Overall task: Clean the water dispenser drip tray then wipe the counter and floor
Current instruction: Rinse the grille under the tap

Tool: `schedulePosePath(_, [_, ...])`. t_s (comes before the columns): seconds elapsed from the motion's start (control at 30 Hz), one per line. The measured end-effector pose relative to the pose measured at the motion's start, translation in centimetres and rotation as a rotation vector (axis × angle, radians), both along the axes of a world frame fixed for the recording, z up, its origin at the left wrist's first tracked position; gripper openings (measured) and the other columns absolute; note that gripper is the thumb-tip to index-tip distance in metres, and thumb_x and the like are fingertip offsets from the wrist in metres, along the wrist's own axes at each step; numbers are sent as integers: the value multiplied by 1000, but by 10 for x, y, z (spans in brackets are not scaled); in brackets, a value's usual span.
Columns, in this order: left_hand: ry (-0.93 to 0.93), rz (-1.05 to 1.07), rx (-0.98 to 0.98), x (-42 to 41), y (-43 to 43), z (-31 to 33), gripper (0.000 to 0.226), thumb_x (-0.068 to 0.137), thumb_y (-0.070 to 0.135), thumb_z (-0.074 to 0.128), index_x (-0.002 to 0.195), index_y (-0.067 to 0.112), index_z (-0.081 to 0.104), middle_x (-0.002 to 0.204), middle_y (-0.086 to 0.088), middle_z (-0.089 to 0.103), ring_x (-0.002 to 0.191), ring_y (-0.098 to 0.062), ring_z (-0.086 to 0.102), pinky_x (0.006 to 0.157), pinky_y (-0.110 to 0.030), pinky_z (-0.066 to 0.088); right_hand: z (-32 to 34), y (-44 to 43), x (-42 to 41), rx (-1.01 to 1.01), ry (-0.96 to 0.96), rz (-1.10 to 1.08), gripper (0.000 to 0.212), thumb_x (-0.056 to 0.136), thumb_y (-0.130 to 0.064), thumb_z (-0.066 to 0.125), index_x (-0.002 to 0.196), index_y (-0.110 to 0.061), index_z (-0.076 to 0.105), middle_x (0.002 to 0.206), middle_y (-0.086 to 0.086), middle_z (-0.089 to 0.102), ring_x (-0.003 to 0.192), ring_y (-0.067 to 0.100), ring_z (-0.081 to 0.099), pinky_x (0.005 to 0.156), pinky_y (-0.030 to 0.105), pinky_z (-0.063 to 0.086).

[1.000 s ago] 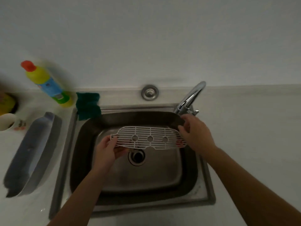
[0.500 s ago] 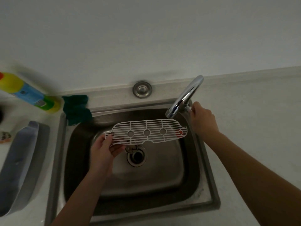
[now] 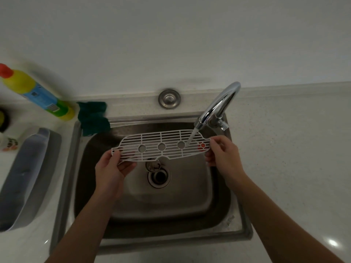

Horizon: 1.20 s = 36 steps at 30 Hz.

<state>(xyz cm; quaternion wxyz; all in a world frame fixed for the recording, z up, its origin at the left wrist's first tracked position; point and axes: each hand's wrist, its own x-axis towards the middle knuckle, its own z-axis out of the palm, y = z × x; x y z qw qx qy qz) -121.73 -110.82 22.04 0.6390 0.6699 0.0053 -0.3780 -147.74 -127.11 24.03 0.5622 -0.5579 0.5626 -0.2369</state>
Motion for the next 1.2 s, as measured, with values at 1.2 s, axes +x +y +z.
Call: schedulePosePath(1.2, [6, -192, -7, -40, -18, 6, 21, 105, 22, 54, 104, 22, 75, 84, 5, 74, 70, -5, 66, 69, -28, 53, 13, -4, -41, -142, 2, -243, 14, 104, -21, 54, 97, -22, 66, 74, -12, 70, 57, 0, 62, 51, 14, 50])
